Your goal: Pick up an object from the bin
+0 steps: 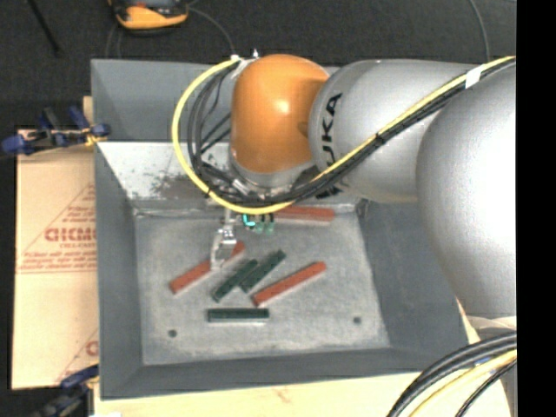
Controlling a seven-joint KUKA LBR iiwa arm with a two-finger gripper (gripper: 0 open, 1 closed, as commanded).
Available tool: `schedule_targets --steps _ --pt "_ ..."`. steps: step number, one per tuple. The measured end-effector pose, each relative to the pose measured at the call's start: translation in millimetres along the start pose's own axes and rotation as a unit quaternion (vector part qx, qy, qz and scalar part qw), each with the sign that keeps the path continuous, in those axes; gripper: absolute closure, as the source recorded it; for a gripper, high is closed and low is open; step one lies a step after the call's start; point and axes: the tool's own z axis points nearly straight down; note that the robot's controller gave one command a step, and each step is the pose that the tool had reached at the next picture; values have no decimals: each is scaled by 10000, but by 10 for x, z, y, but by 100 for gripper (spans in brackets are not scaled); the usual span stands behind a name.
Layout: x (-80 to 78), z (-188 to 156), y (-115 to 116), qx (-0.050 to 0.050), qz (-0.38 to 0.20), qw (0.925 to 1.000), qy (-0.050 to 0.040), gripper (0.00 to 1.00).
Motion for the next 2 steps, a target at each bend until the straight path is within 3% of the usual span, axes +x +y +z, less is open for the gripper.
schedule_targets --steps 1,2 --pt "-9 -47 -8 -4 17 10000 -29 0" --pt "-89 473 -52 0 -1181 9930 -80 0"
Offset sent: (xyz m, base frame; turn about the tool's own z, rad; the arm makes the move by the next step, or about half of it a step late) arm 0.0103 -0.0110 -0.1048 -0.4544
